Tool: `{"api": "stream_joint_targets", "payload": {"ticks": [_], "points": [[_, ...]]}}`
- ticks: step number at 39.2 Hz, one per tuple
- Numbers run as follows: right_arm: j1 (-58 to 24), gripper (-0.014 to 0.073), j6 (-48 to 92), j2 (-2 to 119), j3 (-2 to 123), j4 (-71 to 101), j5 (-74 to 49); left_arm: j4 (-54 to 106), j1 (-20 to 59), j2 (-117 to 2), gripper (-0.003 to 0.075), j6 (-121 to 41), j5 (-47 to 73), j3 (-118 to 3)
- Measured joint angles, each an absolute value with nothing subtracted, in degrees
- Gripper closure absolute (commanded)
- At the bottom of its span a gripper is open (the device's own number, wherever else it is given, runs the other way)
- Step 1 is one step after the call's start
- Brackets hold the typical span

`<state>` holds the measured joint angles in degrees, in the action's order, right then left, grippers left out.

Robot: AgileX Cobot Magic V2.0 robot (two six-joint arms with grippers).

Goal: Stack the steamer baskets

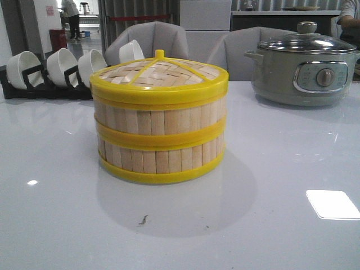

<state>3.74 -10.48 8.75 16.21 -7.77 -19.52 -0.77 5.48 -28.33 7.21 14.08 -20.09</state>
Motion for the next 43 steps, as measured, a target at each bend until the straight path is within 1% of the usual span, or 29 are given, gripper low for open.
{"api": "stream_joint_targets", "payload": {"ticks": [43], "points": [[3.7, 0.0543, -10.5, 8.7, 16.2, -7.8, -19.5, 0.0, 5.5, -27.3, 0.0636, 7.2, 14.0, -20.0]]}}
